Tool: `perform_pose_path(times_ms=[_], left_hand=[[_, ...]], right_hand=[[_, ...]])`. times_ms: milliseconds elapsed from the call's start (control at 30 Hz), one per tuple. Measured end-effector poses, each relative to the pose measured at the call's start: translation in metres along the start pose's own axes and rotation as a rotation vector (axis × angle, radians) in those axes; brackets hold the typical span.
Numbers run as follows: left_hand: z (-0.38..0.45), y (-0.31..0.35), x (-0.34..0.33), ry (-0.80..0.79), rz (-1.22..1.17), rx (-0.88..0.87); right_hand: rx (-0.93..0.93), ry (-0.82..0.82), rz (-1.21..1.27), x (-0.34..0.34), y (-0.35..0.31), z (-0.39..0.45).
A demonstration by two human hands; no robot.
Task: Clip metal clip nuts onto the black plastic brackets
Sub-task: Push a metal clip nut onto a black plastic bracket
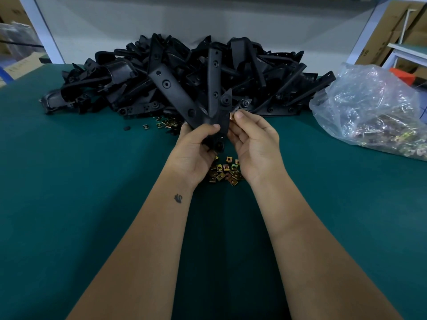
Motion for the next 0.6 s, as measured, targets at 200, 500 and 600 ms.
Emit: perform_pose_path(times_ms=[200, 500, 600], left_hand=[[0.001, -0.001, -0.0002, -0.026, 0.016, 0.028], [0.0021, 0.0008, 0.0028, -0.073, 0.452, -0.17], [0.002, 0.0017, 0.0051, -0.117, 0.574, -0.237]], right_hand=[[-0.023, 0.002, 0.059, -0.0006, 0.0027, 0.0001], [-0.012, 0.041, 0.08, -0.0021, 0.0, -0.0018], [-0.008, 0.038, 0.055, -0.0028, -0.0003, -0.0035]])
Point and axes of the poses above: each hand's wrist, its own z-axis towards the middle knuckle, its own x-axis out of the back of the hand, y = z × x, the point moved 5 cm from there along z, towards the middle knuckle, and after that the axes turned 12 degrees about -x, right-handed, at the moved point
